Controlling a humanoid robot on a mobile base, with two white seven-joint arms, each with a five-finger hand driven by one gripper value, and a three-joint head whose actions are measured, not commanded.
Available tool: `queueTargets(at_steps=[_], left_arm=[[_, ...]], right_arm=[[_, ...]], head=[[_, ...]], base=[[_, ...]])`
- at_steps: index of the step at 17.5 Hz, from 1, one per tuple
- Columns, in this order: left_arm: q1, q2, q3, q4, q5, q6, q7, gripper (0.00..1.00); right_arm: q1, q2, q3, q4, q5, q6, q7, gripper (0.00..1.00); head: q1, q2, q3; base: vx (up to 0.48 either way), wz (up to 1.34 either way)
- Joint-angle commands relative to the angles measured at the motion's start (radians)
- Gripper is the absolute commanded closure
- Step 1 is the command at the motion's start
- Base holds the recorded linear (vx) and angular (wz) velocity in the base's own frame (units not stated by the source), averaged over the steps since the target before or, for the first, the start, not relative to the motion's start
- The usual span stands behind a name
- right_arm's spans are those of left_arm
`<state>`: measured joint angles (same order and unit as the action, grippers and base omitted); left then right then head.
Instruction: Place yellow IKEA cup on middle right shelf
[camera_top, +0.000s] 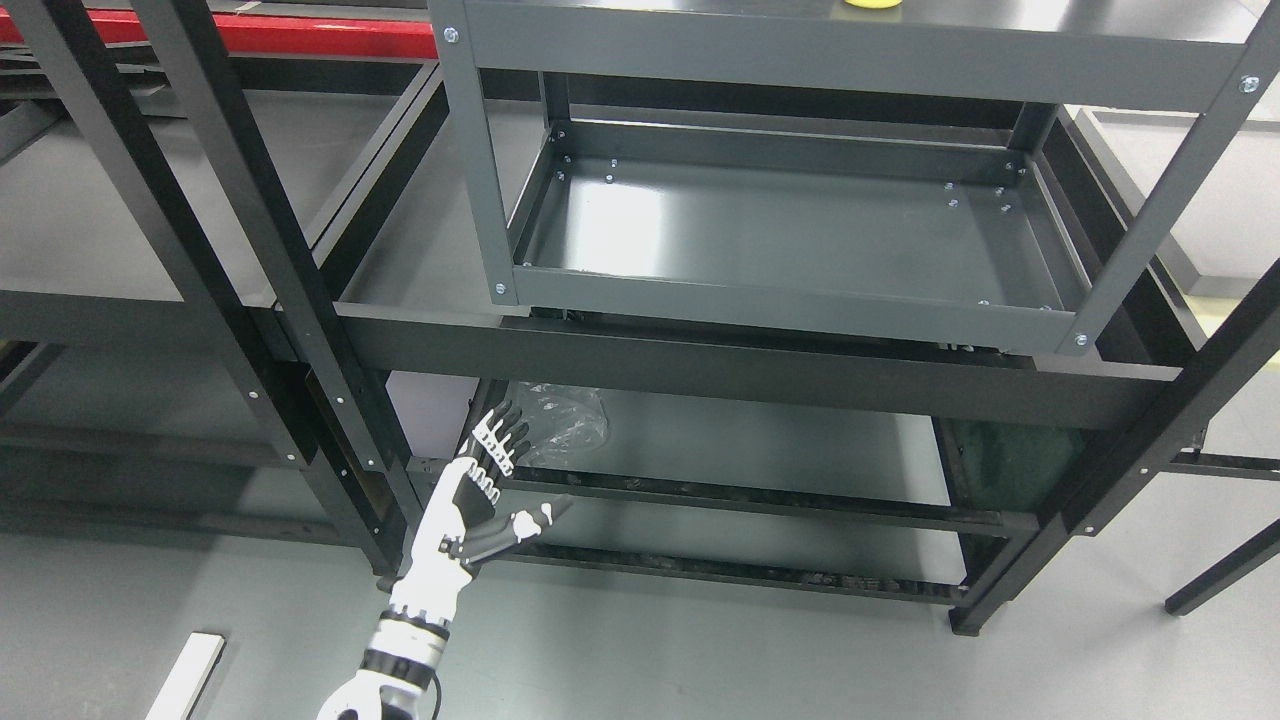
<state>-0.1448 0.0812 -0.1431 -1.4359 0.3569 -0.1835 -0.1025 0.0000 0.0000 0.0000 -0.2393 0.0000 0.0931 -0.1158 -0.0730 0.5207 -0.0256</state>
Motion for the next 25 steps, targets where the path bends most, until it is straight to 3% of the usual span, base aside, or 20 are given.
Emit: queueTargets(at_steps=[1, 7, 11, 14, 16, 25], left_arm=[[-0.081, -0.064, 0.163, -0.103, -0.094, 0.174, 0.05, 0.01], [-0.134, -0.064, 0.155, -0.098, -0.144, 0.217, 0.072, 0.01], [-0.056, -0.061, 0.115, -0.077, -0.148, 0.204, 0.061, 0.01], [0.059, -0.023, 0.109, -0.095, -0.147, 0.103, 0.061, 0.01], [0.106, -0.032, 0.114, -0.109, -0.147, 0.099, 0.06, 0.01], [0.091, -0.051, 0.115, -0.172, -0.148, 0.141, 0.06, 0.01]], right_arm=[[0.014, -0.017, 0.017, 0.0, -0.025, 0.0, -0.001, 0.01], [0.014, -0.017, 0.017, 0.0, -0.025, 0.0, -0.001, 0.01], [0.014, -0.017, 0.017, 0.0, -0.025, 0.0, -0.001, 0.01], [0.014, -0.017, 0.017, 0.0, -0.025, 0.0, -0.001, 0.01], [0.014, -0.017, 0.017, 0.0, -0.025, 0.0, -0.001, 0.01], [0.014, -0.017, 0.017, 0.0, -0.025, 0.0, -0.001, 0.01]], head=[[0.0, 0.0, 0.0], [0.0, 0.0, 0.0], [0.0, 0.0, 0.0], [0.0, 0.0, 0.0], [0.0, 0.0, 0.0], [0.0, 0.0, 0.0]], base=[[0.0, 0.0], [0.008, -0.01], [0.0, 0.0], [0.0, 0.0], [0.0, 0.0], [0.003, 0.01]])
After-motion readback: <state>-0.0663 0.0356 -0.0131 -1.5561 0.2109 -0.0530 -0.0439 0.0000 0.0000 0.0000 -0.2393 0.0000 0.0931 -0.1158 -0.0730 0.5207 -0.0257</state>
